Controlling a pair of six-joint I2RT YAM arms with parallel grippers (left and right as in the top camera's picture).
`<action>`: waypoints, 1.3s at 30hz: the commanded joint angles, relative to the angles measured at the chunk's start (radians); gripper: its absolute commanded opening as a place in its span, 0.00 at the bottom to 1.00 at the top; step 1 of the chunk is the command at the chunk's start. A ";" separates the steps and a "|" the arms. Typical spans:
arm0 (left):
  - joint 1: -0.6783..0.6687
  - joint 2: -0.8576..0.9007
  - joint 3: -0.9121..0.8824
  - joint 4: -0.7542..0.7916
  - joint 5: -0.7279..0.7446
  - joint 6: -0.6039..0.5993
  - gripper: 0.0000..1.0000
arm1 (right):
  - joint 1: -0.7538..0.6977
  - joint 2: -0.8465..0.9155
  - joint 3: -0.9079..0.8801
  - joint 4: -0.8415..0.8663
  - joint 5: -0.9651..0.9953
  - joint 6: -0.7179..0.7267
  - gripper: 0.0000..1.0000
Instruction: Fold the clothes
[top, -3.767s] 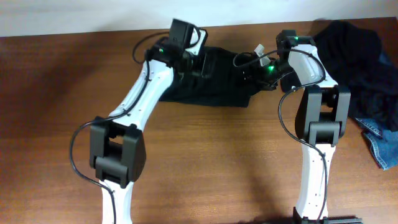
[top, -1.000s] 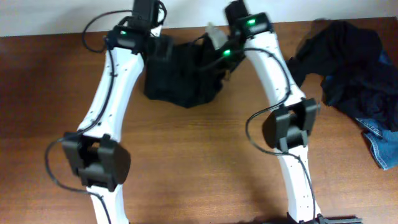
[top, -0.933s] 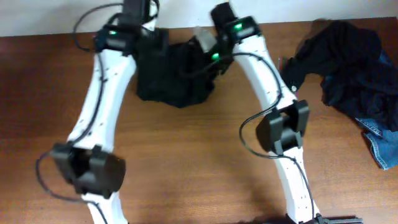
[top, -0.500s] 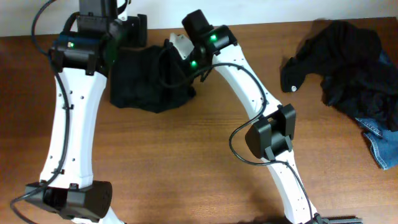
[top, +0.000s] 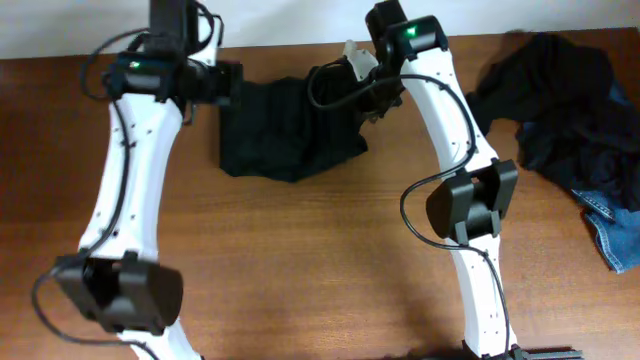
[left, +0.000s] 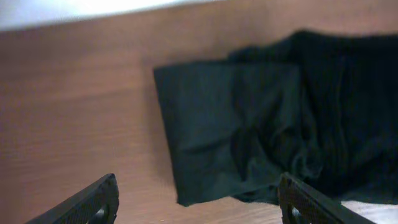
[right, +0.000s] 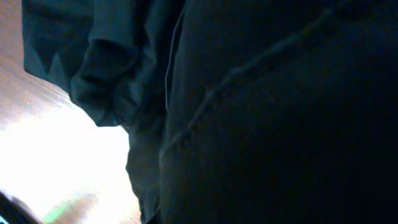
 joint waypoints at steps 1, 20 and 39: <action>-0.012 0.086 -0.009 0.006 0.133 0.034 0.79 | 0.003 -0.072 0.031 -0.005 -0.032 -0.014 0.04; 0.017 0.274 -0.009 0.068 -0.007 -0.014 0.78 | -0.033 -0.072 0.031 -0.012 -0.025 -0.021 0.04; -0.005 0.409 -0.009 0.110 -0.058 -0.066 0.56 | -0.035 -0.072 0.031 -0.015 -0.024 -0.022 0.04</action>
